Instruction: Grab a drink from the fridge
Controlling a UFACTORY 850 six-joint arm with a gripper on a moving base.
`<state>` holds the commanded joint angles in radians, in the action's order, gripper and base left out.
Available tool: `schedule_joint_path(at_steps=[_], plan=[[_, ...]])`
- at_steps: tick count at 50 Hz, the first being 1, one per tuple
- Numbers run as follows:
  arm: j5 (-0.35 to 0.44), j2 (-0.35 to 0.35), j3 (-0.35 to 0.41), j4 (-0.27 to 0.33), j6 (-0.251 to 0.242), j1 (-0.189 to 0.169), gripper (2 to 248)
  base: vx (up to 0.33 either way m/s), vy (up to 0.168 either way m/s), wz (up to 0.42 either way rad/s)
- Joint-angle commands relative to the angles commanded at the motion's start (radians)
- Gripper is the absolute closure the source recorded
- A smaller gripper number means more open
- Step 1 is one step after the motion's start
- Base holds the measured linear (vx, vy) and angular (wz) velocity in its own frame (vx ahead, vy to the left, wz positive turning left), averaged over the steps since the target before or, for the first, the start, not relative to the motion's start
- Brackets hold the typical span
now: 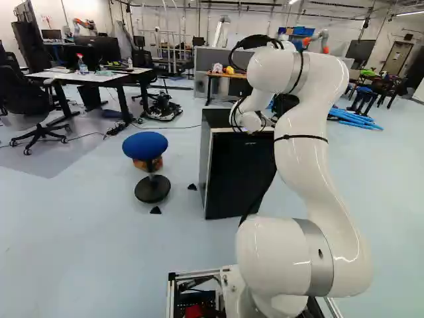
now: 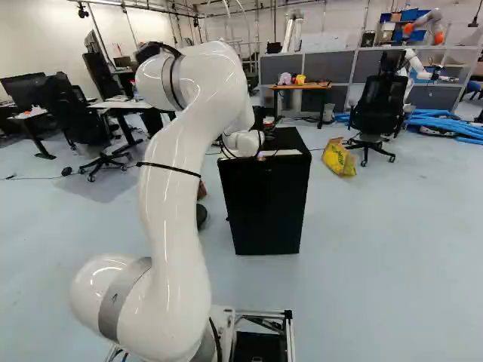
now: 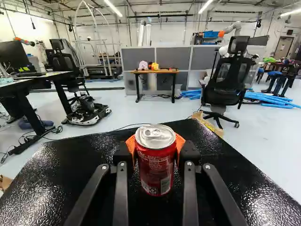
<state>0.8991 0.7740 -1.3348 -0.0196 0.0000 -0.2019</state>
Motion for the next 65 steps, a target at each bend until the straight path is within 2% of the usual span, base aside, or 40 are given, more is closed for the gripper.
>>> schedule_joint_path(at_steps=[65], plan=[[0.000, -0.068, 0.004, 0.000, 0.000, 0.001, 150, 0.000, 0.000, 0.000]])
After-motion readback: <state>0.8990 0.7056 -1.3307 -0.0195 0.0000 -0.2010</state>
